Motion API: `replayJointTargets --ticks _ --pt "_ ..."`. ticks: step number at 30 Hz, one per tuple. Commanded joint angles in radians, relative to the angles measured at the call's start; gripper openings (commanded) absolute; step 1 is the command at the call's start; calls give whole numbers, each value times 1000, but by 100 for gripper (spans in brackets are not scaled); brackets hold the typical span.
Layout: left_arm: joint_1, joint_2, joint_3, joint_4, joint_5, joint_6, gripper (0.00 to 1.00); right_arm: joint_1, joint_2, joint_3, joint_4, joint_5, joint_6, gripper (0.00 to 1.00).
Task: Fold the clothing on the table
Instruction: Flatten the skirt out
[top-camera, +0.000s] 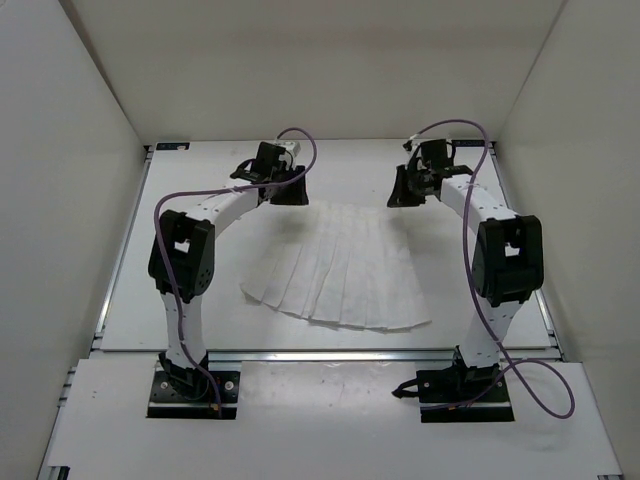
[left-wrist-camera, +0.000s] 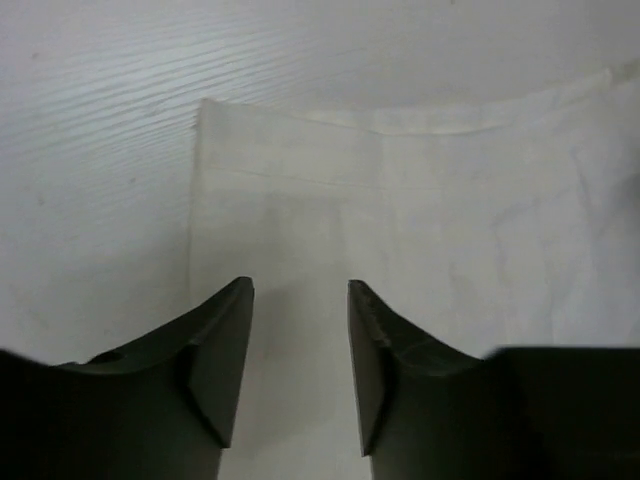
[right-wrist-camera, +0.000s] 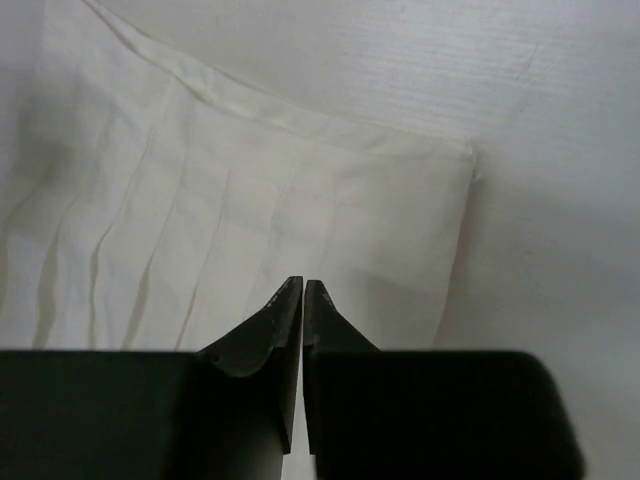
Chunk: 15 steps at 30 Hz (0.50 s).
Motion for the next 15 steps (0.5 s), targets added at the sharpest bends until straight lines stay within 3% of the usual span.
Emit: replayJointTargets --ticks 1,3,6,15 --pt "-25 19 16 111 125 -69 49 8 -60 -96 66 -58 34 0" --pt "-30 56 27 121 139 -101 21 17 -42 -142 108 -79 71 0" --pt "-37 101 48 96 133 -112 6 10 16 -158 98 -86 66 0" --pt "-7 132 -41 56 -10 -130 0 -4 184 -26 22 -29 -1 0"
